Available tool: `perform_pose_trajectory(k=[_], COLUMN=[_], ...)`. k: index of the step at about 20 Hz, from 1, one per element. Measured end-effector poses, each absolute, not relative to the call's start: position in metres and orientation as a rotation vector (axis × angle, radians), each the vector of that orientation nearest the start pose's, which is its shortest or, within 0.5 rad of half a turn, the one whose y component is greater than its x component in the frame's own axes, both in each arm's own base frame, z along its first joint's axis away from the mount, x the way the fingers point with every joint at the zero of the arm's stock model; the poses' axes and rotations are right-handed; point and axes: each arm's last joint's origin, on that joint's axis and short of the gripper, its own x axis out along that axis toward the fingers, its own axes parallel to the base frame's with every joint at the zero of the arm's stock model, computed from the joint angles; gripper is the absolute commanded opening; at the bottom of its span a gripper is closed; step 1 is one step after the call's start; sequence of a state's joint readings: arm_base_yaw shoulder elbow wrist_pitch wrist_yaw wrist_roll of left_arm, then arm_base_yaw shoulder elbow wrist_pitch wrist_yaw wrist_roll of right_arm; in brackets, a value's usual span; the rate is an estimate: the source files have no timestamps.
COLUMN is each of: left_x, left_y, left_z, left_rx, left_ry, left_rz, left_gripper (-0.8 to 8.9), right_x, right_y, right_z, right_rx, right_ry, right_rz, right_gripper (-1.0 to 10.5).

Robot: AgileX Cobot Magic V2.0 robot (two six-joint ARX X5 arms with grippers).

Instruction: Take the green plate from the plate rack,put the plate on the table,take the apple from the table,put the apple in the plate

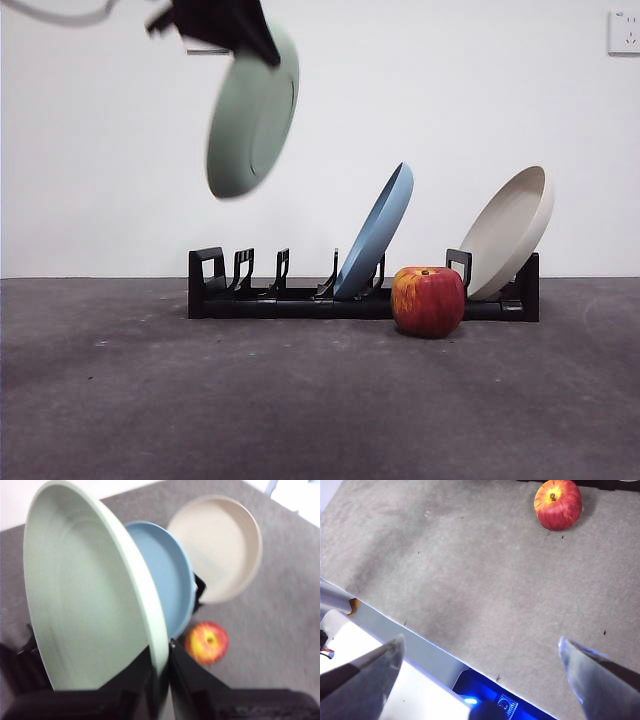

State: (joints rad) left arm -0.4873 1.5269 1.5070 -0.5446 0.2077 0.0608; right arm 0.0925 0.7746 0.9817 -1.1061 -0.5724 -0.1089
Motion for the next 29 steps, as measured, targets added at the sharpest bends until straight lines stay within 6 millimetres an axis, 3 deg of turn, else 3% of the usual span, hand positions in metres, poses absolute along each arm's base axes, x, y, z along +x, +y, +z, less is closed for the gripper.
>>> perform_pose_trajectory(k=[3, 5, 10, 12, 17, 20, 25, 29], left_x=[0.247, 0.223, 0.183, 0.173, 0.158, 0.155, 0.154, 0.152], left_y=[-0.173, -0.187, -0.235, -0.247, -0.261, -0.27, -0.292, -0.3], left_z=[0.386, 0.382, 0.354, 0.331, 0.25, 0.214, 0.169, 0.156], left_rx=[0.322, 0.474, 0.752, 0.814, 0.975, 1.008, 1.128, 1.127], left_ry=[0.575, 0.627, 0.687, 0.7, 0.736, 0.74, 0.758, 0.758], left_rz=[-0.689, -0.66, -0.656, -0.673, -0.617, -0.633, -0.595, -0.602], left_gripper=[-0.08, -0.08, -0.08, -0.08, -0.08, -0.08, -0.08, 0.02], right_x=[0.114, 0.114, 0.114, 0.114, 0.114, 0.114, 0.114, 0.114], right_y=[0.026, 0.026, 0.026, 0.026, 0.026, 0.026, 0.026, 0.026], right_z=[0.325, 0.325, 0.325, 0.325, 0.325, 0.325, 0.325, 0.325], right_rx=[0.119, 0.12, 0.12, 0.12, 0.121, 0.121, 0.121, 0.121], right_ry=[0.852, 0.852, 0.853, 0.852, 0.852, 0.852, 0.852, 0.852], right_rz=[0.666, 0.666, 0.667, 0.667, 0.667, 0.667, 0.667, 0.667], right_gripper=[6.3, 6.3, 6.3, 6.3, 6.3, 6.3, 6.3, 6.3])
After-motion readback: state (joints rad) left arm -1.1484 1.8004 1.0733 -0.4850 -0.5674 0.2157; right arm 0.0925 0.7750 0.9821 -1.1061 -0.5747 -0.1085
